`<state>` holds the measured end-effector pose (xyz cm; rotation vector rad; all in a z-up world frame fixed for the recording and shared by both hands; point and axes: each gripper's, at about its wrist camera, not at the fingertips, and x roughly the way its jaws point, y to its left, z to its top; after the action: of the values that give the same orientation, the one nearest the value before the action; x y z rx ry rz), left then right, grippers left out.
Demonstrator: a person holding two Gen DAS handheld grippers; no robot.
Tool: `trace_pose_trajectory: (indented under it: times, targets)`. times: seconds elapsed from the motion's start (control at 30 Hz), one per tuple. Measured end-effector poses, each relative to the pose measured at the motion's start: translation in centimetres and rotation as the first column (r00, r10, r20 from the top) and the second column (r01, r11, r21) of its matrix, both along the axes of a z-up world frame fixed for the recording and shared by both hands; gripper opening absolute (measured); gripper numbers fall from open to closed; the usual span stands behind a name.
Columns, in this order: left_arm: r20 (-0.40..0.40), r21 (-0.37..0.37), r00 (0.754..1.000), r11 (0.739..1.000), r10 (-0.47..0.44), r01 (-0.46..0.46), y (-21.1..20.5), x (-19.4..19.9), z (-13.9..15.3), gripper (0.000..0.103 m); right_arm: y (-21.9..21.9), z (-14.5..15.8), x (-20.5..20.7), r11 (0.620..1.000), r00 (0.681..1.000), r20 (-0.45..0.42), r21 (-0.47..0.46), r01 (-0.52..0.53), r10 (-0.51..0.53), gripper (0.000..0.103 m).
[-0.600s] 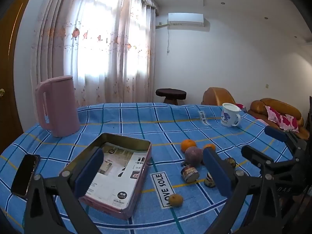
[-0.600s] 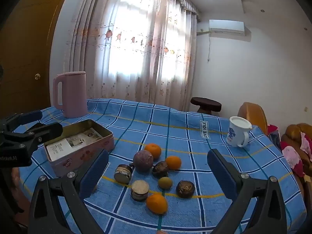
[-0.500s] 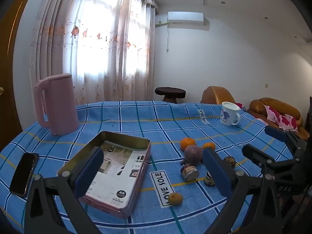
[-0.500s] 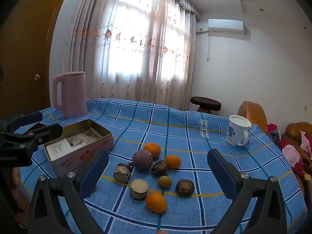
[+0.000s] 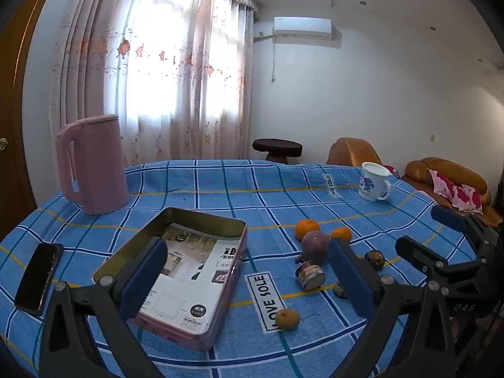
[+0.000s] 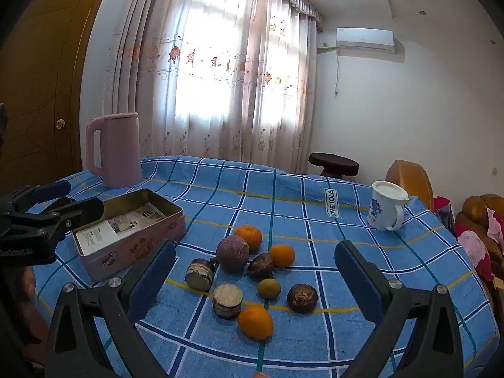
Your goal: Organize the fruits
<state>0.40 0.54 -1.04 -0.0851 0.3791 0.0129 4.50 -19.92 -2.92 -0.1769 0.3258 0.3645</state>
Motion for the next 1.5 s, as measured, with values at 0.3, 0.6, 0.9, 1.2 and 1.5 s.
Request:
trace_pose_trajectory:
  times: [0.3, 0.6, 0.9, 1.2, 1.5]
  targets:
    - [-0.002, -0.003, 1.000, 1.000, 0.002, -0.002, 0.18, 0.00, -0.13, 0.103, 0.30, -0.39, -0.02, 1.000, 1.000, -0.011, -0.002, -0.006, 0.006, 0.102]
    - [-0.004, 0.000, 1.000, 1.000, 0.003, -0.003, 0.22, -0.06, -0.32, 0.103, 0.34, -0.47, -0.05, 1.000, 1.000, -0.012, -0.001, -0.009, 0.009, 0.102]
    - [-0.008, 0.001, 1.000, 1.000, 0.000, 0.000, 0.25, 0.06, -0.63, 0.103, 0.43, -0.62, -0.12, 1.000, 1.000, -0.016, -0.003, -0.009, 0.009, 0.102]
    - [-0.010, 0.000, 1.000, 1.000, 0.004, -0.004, 0.23, 0.14, -0.85, 0.103, 0.61, -0.71, -0.24, 1.000, 1.000, -0.019, -0.007, -0.015, 0.015, 0.102]
    - [-0.011, -0.001, 1.000, 1.000, 0.003, -0.003, 0.15, 0.22, -0.83, 0.103, 0.67, -0.71, -0.28, 1.000, 1.000, -0.023, -0.008, -0.013, 0.013, 0.102]
